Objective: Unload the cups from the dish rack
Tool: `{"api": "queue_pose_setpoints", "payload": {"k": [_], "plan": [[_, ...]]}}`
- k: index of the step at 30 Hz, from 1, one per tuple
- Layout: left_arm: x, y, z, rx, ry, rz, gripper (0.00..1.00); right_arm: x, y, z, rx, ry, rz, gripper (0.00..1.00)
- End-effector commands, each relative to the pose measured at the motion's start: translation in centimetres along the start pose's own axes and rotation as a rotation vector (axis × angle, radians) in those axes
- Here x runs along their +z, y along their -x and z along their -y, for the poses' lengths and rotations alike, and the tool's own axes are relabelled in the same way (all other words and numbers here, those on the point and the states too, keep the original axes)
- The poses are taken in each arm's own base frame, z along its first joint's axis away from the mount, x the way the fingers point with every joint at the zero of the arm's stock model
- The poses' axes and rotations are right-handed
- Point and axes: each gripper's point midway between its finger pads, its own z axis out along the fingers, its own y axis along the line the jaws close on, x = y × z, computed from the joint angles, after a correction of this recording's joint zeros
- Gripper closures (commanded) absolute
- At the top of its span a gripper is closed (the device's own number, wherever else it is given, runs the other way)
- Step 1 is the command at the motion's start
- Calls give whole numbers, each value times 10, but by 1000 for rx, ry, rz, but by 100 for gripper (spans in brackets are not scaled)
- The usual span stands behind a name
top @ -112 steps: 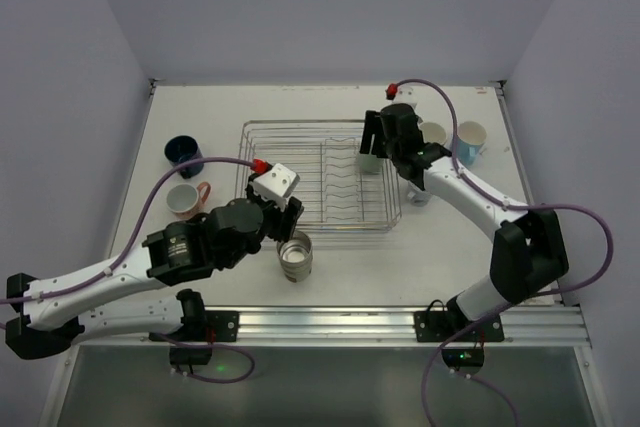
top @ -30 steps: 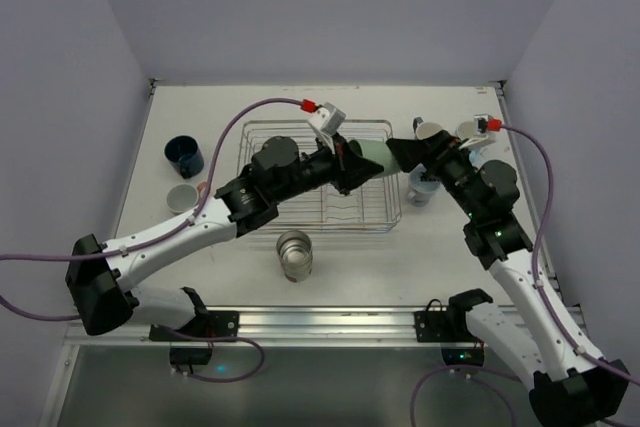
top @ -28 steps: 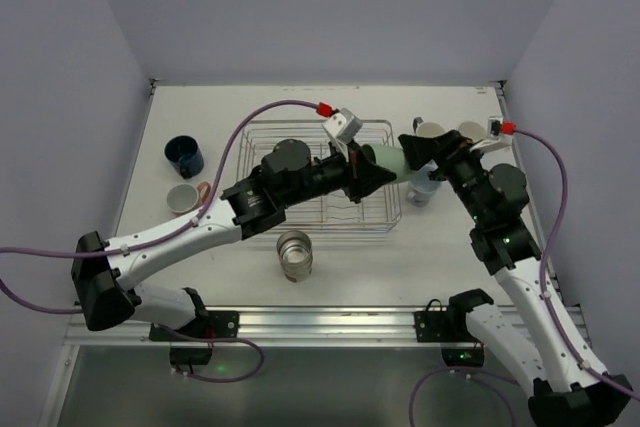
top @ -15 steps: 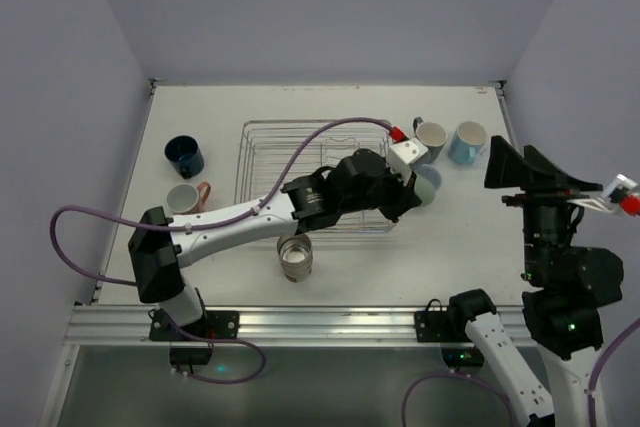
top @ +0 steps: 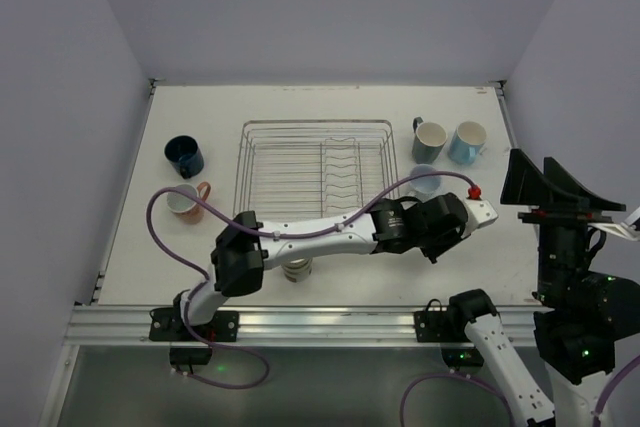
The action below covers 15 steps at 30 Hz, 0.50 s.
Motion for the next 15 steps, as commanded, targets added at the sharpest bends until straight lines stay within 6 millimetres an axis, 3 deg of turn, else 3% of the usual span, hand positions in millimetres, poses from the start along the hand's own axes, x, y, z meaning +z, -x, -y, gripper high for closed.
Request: {"api": "queue_pose_setpoints", "payload": {"k": [1,5,15], "plan": [[0,-21,-12,55,48,-118,100,-8,14,3,-9,-13,49,1],[10,-33,-9,75,45,-167,100,-13,16,2,-5,0,56,1],[31,-74,-2,124,21,-315,100,-5,-7,5,8,1,6,1]]}}
